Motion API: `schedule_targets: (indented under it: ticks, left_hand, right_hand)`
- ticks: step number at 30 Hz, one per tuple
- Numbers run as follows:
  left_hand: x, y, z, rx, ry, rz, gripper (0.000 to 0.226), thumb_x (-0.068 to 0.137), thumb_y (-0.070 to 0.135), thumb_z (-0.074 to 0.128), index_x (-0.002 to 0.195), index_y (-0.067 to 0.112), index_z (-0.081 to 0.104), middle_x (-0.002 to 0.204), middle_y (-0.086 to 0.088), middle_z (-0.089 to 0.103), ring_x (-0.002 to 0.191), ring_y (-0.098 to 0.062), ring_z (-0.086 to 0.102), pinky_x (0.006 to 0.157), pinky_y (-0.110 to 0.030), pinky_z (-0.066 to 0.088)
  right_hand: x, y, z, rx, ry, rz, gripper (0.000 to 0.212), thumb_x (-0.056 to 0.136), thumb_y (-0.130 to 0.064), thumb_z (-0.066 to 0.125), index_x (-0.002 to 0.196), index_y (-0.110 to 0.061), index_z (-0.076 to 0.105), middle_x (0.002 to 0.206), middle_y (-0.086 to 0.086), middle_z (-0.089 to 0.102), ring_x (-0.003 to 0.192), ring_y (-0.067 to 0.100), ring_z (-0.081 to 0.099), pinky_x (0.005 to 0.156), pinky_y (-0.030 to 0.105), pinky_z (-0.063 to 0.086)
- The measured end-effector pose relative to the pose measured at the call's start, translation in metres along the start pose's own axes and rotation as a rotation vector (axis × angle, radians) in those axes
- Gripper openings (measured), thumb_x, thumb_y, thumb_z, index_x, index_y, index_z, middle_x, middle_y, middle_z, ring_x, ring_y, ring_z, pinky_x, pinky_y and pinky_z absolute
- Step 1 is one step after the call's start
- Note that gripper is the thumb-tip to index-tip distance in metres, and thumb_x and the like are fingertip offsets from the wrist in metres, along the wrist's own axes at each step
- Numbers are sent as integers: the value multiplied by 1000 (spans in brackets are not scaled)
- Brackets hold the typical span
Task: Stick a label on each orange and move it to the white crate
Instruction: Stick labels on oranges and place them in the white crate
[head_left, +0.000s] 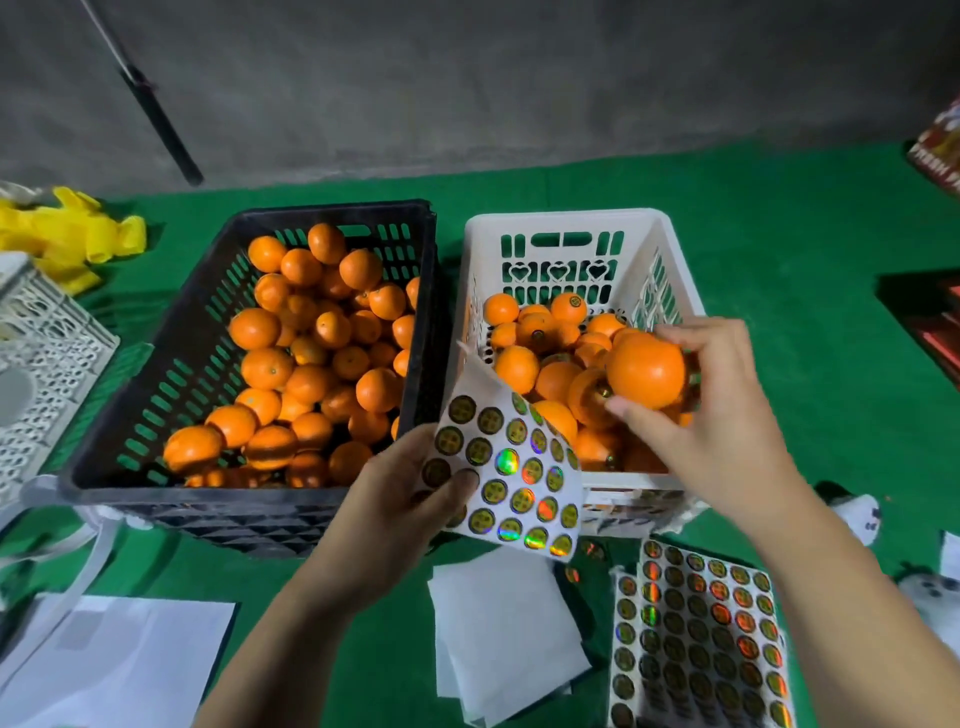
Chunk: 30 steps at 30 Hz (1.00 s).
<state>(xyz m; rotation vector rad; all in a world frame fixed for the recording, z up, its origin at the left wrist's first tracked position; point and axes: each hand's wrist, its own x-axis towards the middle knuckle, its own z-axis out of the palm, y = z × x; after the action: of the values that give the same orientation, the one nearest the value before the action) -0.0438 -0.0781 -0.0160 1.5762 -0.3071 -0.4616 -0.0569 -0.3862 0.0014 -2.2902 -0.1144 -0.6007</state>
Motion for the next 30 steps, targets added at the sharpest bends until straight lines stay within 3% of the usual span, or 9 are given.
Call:
schedule_targets:
  ticks: [3, 5, 7, 11, 15, 19, 23, 26, 30]
  left_hand:
    - [5, -2, -6, 49, 70, 35, 27, 99, 27, 67, 127, 29, 67, 131, -1, 74, 121, -26, 71, 99, -57, 59]
    - [8, -2, -9, 59, 81, 48, 30, 101, 24, 65, 131, 28, 66, 132, 0, 74, 122, -24, 71, 98, -53, 60]
    - [11, -2, -12, 70, 82, 56, 33, 101, 21, 64, 134, 25, 64, 133, 1, 73, 122, -23, 71, 97, -49, 62]
    - [12, -2, -16, 8, 97, 57, 30, 100, 19, 65, 128, 30, 68, 133, 1, 73, 123, -22, 71, 96, -40, 62]
    - [11, -5, -18, -30, 69, 87, 30, 104, 15, 63, 132, 26, 66, 136, -2, 72, 125, -25, 70, 96, -38, 61]
    - [11, -5, -19, -102, 81, 100, 32, 103, 19, 64, 133, 27, 67, 136, -5, 72, 123, -28, 71, 94, -37, 62]
    - [11, -5, -21, -129, 94, 113, 32, 103, 16, 63, 133, 26, 67, 136, -6, 72, 123, -29, 71, 92, -35, 62]
    - [10, -5, -21, -140, 96, 113, 33, 103, 15, 62, 133, 27, 67, 137, -5, 71, 123, -28, 71, 93, -35, 62]
    - [10, -5, -20, -132, 82, 107, 33, 104, 12, 61, 134, 26, 66, 137, -6, 71, 124, -30, 70, 94, -38, 62]
  right_hand:
    - [48, 31, 16, -156, -23, 45, 68, 81, -33, 87, 132, -22, 43, 128, -8, 32, 112, 13, 46, 93, 37, 52]
    - [77, 49, 34, -213, -84, 91, 71, 80, -20, 88, 134, -21, 42, 133, 0, 27, 122, 27, 46, 105, 50, 50]
    - [95, 64, 51, -180, -182, 148, 66, 84, -19, 85, 134, -22, 42, 132, 2, 25, 126, 27, 40, 113, 48, 44]
    - [96, 84, 70, -72, -546, 392, 35, 97, -53, 66, 119, -27, 59, 126, 1, 38, 129, 25, 44, 108, 37, 35]
    - [86, 80, 57, -59, -546, 365, 60, 89, -76, 59, 137, -41, 51, 144, -7, 41, 138, 20, 43, 111, 44, 40]
    - [74, 77, 30, -194, -810, 301, 88, 76, -77, 74, 150, -40, 44, 154, -11, 44, 142, 18, 41, 119, 45, 38]
    - [68, 78, 31, -161, -729, 263, 73, 80, -56, 84, 143, -33, 56, 140, -15, 55, 133, 11, 51, 108, 24, 40]
    - [77, 78, 28, -65, -666, 304, 74, 73, -63, 82, 137, -33, 62, 131, -17, 60, 126, 7, 55, 96, 8, 38]
    - [97, 78, 42, -76, -389, 352, 71, 84, -46, 83, 146, -24, 55, 142, 3, 62, 132, 28, 57, 111, 42, 46]
